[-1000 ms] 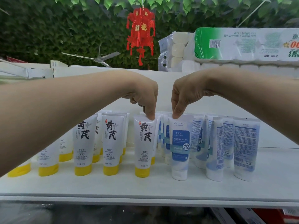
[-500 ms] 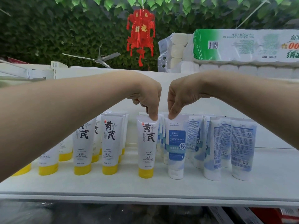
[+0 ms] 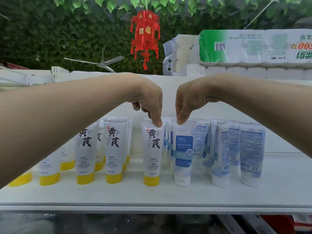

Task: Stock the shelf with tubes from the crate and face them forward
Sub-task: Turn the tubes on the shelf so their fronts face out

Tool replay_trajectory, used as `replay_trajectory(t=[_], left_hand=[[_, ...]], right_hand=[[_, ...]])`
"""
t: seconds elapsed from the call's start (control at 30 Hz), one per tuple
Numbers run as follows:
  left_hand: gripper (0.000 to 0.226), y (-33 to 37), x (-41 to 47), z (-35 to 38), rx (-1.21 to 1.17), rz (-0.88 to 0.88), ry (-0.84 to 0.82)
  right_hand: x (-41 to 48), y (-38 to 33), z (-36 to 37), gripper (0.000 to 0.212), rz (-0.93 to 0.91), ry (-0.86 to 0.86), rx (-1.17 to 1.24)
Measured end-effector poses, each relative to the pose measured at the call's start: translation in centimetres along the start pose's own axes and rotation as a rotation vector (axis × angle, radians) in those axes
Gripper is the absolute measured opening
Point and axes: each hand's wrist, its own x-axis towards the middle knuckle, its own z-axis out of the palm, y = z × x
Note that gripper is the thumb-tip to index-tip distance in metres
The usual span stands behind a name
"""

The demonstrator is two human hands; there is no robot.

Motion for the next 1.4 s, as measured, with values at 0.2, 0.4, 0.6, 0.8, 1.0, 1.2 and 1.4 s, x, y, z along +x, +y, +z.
replay_trajectory(t=[0.2,0.4,0.6,0.8,1.0,1.2,1.4], left_hand=[[0.015,-0.1,0.2,0.1,0.007,0.006,-0.005],[0.017,-0.2,0.3,0.1,0.013,0.007,-0.015],[0.024,-0.5,0.3,-0.6,-0.065,0.018,0.017],[0.027,-2.3,1.2,-1.3,-0.162,0.012,0.171],[0.030,-4.0,2.9,-0.1,-0.218,0.000,0.198],[0.024,-4.2,3.8,0.5,-0.219,0.017,0.122],[0.013,-4.0,4.3,1.2,-0.204,0.034,0.093]], right_hand=[[0.2,-0.2,-0.1,0.010,-0.002,-0.013,0.006],[0.3,-0.2,0.0,0.010,-0.006,-0.013,0.001],[0.5,-0.3,-0.1,0.009,-0.018,-0.024,0.006],[1.4,0.7,-0.7,0.014,-0.029,0.111,0.108],[3.0,2.4,-0.4,0.012,0.005,0.167,0.127],[4.0,3.0,0.3,0.017,0.033,0.082,0.131],[4.6,3.0,1.0,0.014,0.038,0.060,0.138]])
